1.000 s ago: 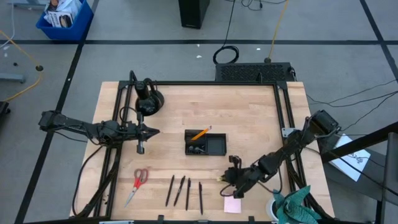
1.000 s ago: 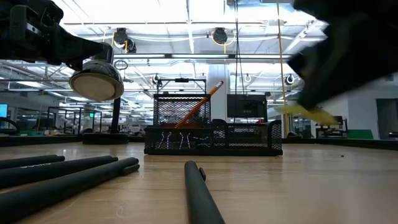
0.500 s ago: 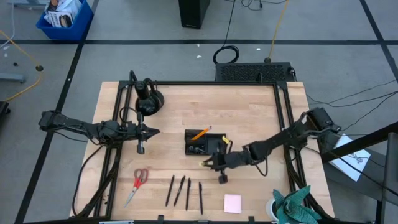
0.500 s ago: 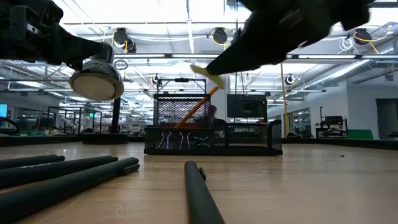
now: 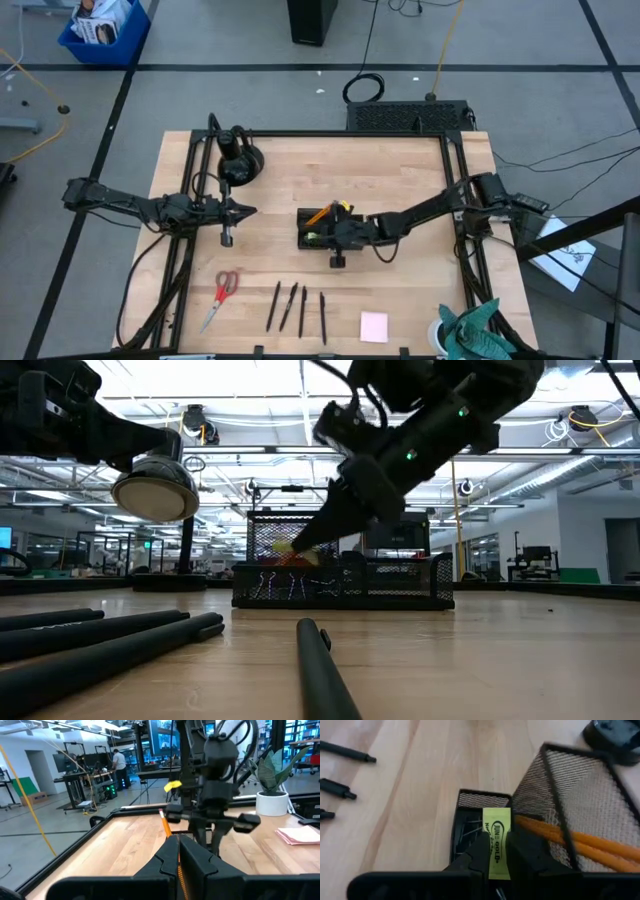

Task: Pick and place office supplies into organizer
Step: Put the yellow eraser into the black desk organizer, then put the black pen into the black desk organizer

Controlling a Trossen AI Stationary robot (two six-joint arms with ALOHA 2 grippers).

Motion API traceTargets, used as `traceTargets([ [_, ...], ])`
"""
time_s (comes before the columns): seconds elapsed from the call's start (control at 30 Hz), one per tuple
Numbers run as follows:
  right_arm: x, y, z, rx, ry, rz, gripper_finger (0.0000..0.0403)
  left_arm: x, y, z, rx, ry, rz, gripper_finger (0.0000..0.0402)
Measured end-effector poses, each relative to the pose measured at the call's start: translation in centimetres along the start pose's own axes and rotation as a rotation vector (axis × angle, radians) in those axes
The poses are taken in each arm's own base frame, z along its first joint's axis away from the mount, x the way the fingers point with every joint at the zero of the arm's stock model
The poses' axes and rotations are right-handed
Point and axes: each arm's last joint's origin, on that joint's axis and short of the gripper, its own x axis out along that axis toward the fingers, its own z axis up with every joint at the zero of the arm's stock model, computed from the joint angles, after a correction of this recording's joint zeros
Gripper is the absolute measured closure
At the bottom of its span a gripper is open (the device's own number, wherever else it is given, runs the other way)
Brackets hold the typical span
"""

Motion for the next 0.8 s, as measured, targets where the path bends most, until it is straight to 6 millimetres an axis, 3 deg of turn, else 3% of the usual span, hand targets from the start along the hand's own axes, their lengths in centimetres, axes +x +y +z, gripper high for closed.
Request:
traceTargets([
  [0.3, 1.04, 0.29, -0.98, -0.006, 0.035, -0.004, 0.0354, 0.00, 0.00, -0.01, -0.002, 0.000, 0.000, 0.0380],
  [0.8, 0.88, 0.45, -0.82, 0.016, 0.020, 0.005, 0.0258, 0.00, -0.01, -0.01, -0.002, 0.000, -0.004, 0.0380],
])
